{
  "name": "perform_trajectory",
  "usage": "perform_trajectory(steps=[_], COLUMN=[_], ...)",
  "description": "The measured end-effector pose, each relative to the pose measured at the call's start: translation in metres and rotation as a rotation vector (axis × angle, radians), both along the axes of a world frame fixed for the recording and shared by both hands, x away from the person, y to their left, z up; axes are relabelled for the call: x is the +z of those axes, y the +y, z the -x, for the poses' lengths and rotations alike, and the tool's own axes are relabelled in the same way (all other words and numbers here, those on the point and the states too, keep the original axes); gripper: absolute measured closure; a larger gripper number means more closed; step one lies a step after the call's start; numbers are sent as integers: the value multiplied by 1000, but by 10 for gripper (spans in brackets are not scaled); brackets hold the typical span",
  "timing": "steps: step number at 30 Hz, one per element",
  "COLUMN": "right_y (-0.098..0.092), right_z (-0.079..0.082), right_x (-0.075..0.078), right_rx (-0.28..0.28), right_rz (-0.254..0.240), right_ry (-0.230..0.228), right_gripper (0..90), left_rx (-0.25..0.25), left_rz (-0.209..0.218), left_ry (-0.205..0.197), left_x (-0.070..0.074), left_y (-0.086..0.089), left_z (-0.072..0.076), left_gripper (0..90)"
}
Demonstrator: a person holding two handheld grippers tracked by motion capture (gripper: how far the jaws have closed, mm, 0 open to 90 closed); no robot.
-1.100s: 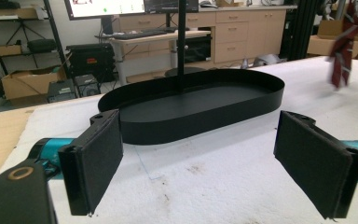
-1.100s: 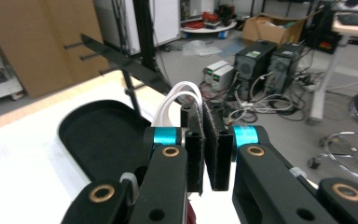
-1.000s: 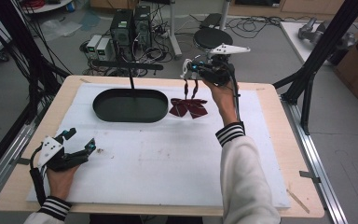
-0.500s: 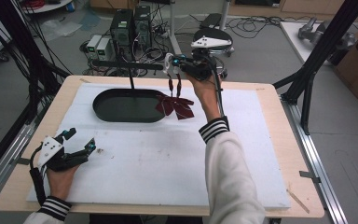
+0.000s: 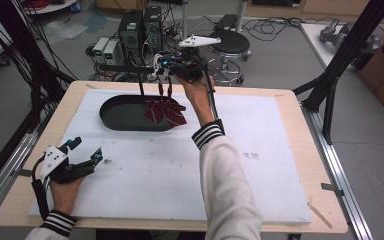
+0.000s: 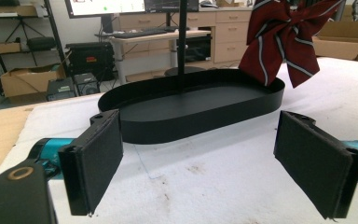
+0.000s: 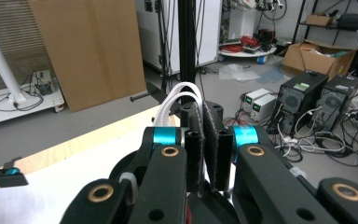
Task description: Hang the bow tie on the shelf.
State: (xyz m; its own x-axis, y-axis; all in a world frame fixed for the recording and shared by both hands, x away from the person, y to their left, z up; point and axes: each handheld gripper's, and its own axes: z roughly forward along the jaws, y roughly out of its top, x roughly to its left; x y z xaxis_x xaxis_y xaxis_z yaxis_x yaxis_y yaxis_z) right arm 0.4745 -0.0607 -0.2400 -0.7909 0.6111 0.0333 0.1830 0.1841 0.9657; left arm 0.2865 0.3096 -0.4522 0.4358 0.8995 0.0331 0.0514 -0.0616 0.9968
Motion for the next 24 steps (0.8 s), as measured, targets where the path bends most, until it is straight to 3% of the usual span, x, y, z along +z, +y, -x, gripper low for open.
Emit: perform_trajectory(steps=[6, 13, 24], right_y=[14, 16, 21], right_z=[-9, -27, -46], right_x=[-8, -20, -14], right_rx=[-11, -95, -133], right_rz=[29, 52, 33], right_ry=[1, -5, -18], right_gripper=[872, 872, 872], left_rx=[-1, -1, -2], left_rz=[1, 2, 10], left_ry=[1, 3, 9], left_x=[0, 0, 0], left_y=[0, 1, 1], left_z=[0, 0, -1], left_gripper=[159, 159, 158])
